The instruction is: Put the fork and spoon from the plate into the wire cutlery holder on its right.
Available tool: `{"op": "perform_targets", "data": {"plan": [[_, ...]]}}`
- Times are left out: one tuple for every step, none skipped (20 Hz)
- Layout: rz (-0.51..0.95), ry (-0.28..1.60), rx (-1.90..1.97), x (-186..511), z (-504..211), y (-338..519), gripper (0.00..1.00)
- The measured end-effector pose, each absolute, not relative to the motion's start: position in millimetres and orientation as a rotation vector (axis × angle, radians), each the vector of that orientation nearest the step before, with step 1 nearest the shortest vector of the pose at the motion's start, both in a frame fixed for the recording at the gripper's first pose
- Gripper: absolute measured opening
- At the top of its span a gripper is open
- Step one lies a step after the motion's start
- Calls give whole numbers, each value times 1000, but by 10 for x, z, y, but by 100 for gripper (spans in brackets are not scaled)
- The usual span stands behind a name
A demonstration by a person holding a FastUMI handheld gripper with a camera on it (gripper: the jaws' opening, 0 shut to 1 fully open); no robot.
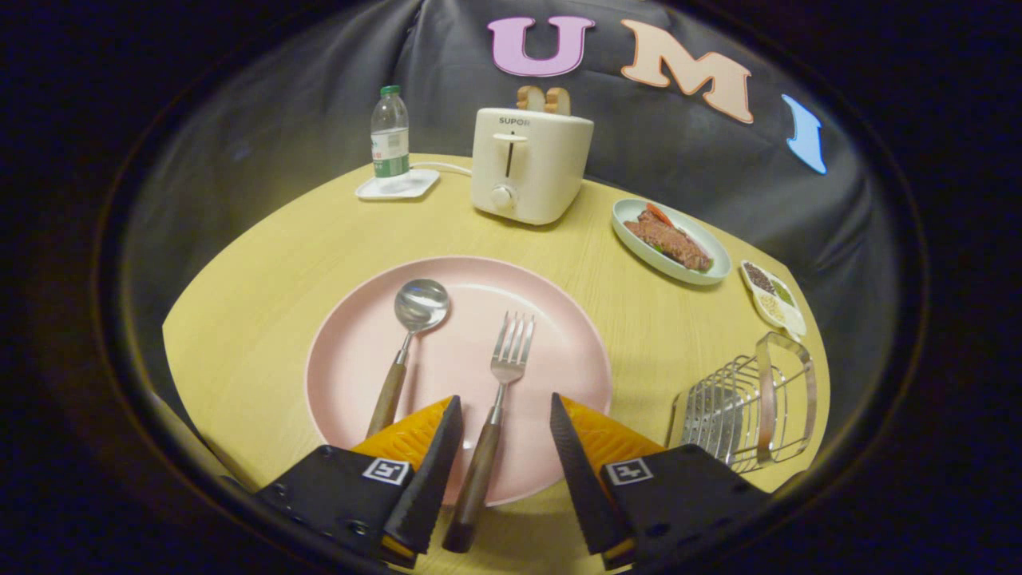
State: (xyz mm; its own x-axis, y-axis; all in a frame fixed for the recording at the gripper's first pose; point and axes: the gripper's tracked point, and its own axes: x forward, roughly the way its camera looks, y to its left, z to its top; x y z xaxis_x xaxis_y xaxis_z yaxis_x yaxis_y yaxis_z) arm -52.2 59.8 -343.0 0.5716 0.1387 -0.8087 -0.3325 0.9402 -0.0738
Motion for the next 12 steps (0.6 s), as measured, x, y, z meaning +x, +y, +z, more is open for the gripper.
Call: {"op": "perform_targets", "data": {"plan": [[277,926,-217,-517,-3422,614,64],[274,935,-217,-523,-3436,605,60],[270,940,-209,-518,-3429,603,56],[269,946,-203,-523,-3433,605,50],[269,954,-198,-522,-3434,609,45],[273,960,-192,-534,-3428,618,39],[259,960,-192,-476,-3534,599,34],[255,962,-199,-510,-3466,586,28],[254,961,-200,-515,-3449,581,22],[254,966,-197,-531,-3450,588,22],[256,972,-191,-538,-3442,588,22],[250,976,-189,-523,-3404,585,22]]}}
